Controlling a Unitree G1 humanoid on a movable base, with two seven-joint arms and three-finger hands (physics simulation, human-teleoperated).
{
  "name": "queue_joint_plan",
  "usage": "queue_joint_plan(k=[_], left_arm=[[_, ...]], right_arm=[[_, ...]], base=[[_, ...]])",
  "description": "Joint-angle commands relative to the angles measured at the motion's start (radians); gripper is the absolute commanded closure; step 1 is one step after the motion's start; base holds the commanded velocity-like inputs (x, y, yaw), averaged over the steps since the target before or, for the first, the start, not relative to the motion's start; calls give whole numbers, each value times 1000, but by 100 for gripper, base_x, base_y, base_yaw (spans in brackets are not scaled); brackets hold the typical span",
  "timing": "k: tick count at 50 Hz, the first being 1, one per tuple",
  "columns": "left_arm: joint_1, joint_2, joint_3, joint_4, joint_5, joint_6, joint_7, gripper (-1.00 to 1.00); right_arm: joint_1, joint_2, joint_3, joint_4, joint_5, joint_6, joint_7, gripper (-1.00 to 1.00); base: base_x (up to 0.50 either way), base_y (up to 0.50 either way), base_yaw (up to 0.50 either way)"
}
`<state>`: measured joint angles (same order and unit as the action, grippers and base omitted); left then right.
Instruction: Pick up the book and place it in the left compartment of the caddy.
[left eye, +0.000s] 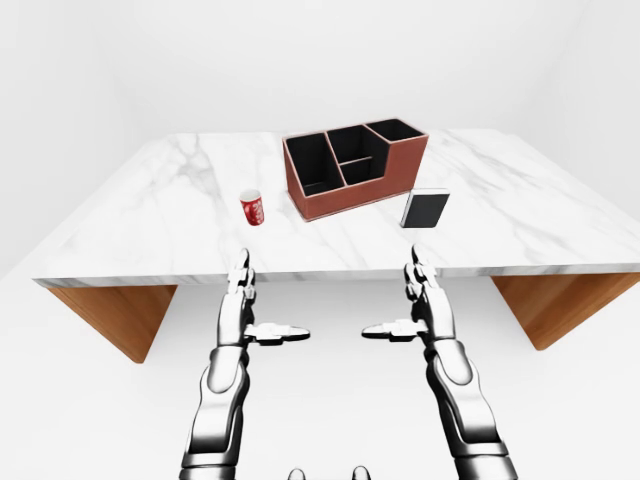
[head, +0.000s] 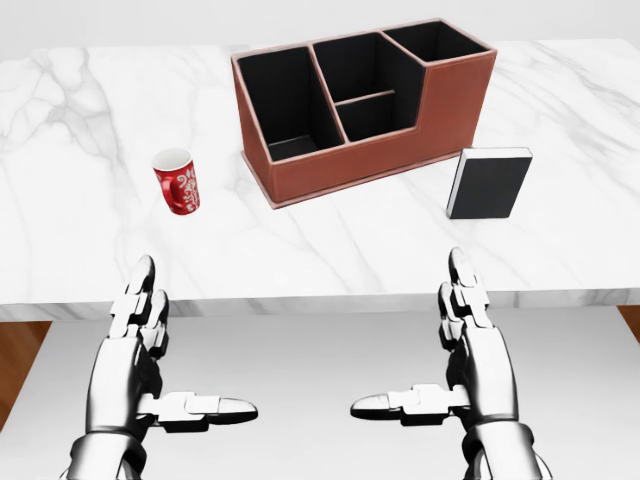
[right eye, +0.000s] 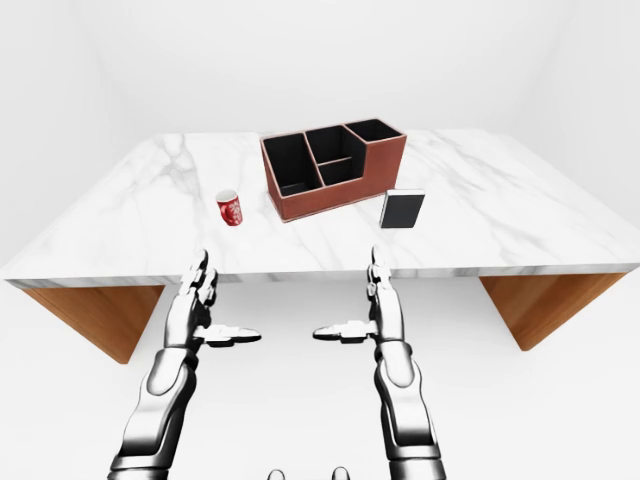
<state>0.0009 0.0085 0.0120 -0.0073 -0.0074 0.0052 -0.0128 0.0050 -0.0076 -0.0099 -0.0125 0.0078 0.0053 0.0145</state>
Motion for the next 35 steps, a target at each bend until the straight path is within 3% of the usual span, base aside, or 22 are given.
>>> queue_joint_plan(k=[1,5,15,20,22,31,35], left_arm=[[3,10,17,-33,-6,24,-29,-100],[-12,11,19,3,1,4,-31,-100],[3,11,22,-9,0,-7,-36,-100],[7,11,22,-14,1,-9,-36,-100],[7,11,23,-18,0,-5,-37,-100],[-3,16,31,-20,-10,15,-44,-100],[10,20,36,-84,-22,54,-63,-100]], right_arm=[[2,-7,-9,-56,1,34,26,-100],[-19,-2,-4,-28,-1,23,29,-100],[-23,0,7,-10,-1,13,39,-100],[-29,-3,-3,-9,11,28,42,-100],[-26,-5,-8,-12,7,10,36,-100],[-33,-8,2,-15,-38,27,26,-100],[-15,-10,6,-75,-64,47,23,-100]], base=[[0,0,0],[0,0,0],[0,0,0],[-1,-25,0],[-2,-50,0],[0,-5,0],[0,0,0]])
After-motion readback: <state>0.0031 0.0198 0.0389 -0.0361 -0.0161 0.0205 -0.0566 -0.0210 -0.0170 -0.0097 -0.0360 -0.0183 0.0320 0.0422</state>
